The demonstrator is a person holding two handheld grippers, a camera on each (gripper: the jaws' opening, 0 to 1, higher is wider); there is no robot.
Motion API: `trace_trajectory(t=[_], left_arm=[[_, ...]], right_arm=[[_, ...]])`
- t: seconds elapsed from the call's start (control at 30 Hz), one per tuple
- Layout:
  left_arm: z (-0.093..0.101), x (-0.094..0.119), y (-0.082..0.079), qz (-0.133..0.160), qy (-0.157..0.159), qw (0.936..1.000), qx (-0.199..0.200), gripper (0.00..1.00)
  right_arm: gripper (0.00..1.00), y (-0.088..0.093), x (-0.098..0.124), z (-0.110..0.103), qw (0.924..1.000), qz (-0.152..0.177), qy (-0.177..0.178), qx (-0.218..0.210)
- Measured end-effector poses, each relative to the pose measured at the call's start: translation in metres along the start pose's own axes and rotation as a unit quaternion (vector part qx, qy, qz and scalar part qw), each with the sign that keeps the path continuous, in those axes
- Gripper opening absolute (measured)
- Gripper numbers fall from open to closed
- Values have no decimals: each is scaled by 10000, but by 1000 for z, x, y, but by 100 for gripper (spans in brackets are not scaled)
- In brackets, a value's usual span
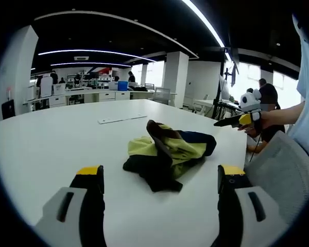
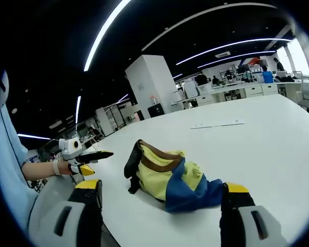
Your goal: Fold the garment on the visible template until the final outline fits inside the template.
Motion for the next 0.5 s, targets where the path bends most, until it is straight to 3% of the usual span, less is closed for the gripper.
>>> trace_trajectory(t=[0.5], left_arm=[[2,0,-3,65,-5,10000,-36,88]], right_arm=[[96,2,1,0,10000,-56,33,47]])
Point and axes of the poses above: the point that each gripper's makers call its tool centre point, and the gripper's own axes: x roughly backward along the fingers, z roughly to its right, y roughly out of its underside, the point moved 5 cm from there along x, roughly backward along the fingers, and after that the axes turned 6 degrees about y, right-handed, at the moved point
